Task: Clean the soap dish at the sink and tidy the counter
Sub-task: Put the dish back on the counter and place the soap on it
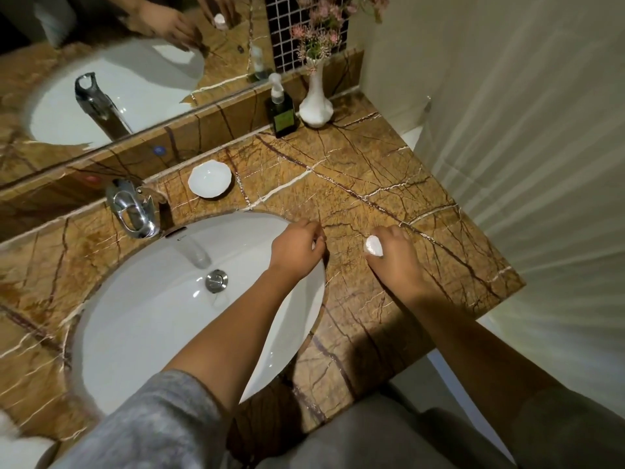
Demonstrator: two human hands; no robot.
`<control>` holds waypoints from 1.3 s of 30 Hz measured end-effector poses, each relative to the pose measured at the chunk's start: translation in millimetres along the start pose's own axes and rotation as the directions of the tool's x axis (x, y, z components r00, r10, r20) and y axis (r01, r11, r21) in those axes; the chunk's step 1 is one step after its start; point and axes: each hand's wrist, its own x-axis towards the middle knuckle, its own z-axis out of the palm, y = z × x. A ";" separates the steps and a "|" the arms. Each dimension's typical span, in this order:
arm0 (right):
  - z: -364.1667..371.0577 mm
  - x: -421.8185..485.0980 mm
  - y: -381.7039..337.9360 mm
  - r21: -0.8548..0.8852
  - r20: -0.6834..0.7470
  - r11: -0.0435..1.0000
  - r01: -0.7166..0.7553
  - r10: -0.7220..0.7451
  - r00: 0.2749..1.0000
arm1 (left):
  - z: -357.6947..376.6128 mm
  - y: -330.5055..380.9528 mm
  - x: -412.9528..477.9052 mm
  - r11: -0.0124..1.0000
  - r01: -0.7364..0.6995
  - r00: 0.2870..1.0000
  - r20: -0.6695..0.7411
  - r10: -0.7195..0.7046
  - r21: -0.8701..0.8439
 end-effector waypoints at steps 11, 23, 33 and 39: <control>0.0 75.5 -110.1 0.000 0.106 0.986 0.169 -0.168 0.980 | -59.4 -78.7 -2.1 0.969 0.245 0.959 -0.150 -0.239 0.017; 85.8 153.3 -284.8 0.013 0.217 0.893 0.450 -0.441 0.871 | -76.3 -175.1 -36.7 0.865 0.501 0.857 -0.126 -0.500 -0.023; 117.4 171.8 -290.6 -0.023 0.235 0.879 0.477 -0.459 0.857 | -65.4 -199.5 -47.4 0.812 0.583 0.810 -0.065 -0.582 -0.013; 119.5 173.6 -285.2 -0.004 0.212 0.867 0.499 -0.487 0.848 | -59.9 -189.9 -47.8 0.837 0.546 0.834 -0.067 -0.548 -0.038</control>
